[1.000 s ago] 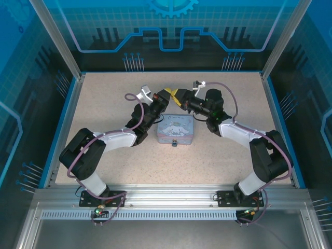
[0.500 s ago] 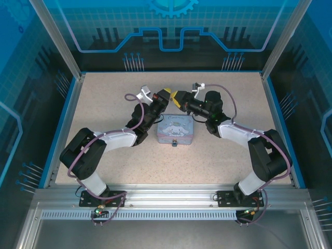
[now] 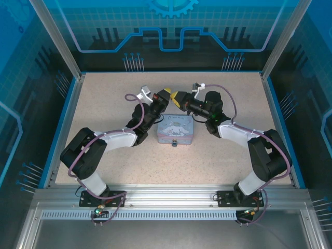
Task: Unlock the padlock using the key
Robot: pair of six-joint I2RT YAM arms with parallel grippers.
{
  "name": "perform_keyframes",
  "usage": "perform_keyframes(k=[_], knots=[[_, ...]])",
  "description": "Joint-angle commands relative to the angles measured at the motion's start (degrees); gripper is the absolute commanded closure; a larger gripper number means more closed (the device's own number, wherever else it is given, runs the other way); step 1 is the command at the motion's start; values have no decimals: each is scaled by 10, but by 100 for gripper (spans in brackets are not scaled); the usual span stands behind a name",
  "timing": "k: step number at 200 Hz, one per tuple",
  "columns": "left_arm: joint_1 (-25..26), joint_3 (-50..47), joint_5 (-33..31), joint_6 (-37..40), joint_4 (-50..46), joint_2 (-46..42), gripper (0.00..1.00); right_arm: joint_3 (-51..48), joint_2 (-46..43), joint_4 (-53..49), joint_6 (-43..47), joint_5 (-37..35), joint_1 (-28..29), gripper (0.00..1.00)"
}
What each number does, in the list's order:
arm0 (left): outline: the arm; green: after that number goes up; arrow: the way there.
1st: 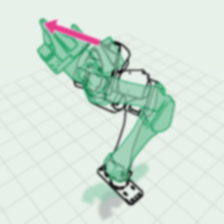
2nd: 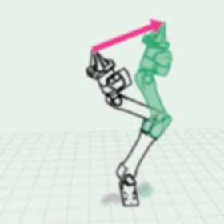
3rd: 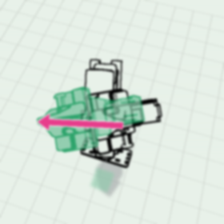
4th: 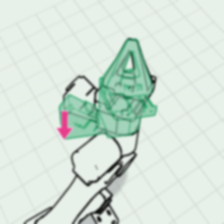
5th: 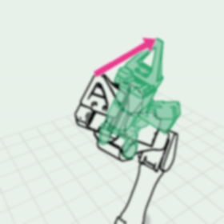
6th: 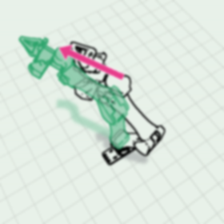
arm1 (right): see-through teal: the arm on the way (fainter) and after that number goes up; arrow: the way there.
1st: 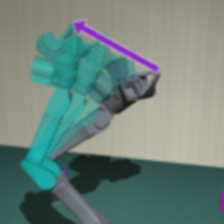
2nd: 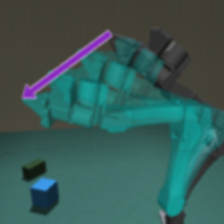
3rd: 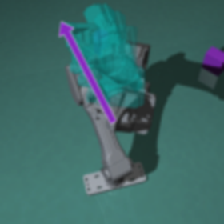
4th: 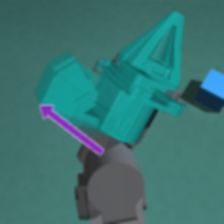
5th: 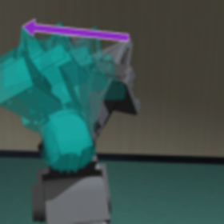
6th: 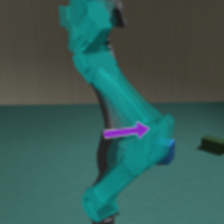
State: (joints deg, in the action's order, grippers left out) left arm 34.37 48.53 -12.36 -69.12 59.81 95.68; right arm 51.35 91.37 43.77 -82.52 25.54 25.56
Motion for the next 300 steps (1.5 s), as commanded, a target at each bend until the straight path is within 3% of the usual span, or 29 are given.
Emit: perform_keyframes(k=[1, 43, 94, 126, 159, 180, 208, 235, 258, 300], knots=[[5, -5, -15, -1, 28, 1, 100, -6, 4, 21, 2, -3, 9, 88], [5, -4, -14, -1, 27, 2, 100, -6, 5, 18, 3, -3, 8, 100], [4, -9, -16, 1, 27, -1, 100, -6, 4, 22, 6, 0, 5, 100], [-1, -34, -17, 0, 20, -29, 68, -42, -11, 19, 8, -2, -6, 100], [-12, -82, -8, 13, -35, -105, 53, -58, -31, -12, 31, 2, -15, 100], [-21, -105, 7, 34, -116, -174, 46, -58, -45, -49, 56, 3, -16, 100], [-37, -85, 51, 90, -331, -275, 34, -57, -64, -108, 87, -1, -16, 100], [-44, -26, 89, 189, -537, -333, 20, -60, -87, -158, 111, -11, -13, 100], [-44, 11, 109, 262, -648, -352, 1, -58, -110, -216, 135, -25, -12, 100], [-43, 4, 112, 304, -721, -361, 1, -45, -145, -330, 165, -48, -13, 100]])
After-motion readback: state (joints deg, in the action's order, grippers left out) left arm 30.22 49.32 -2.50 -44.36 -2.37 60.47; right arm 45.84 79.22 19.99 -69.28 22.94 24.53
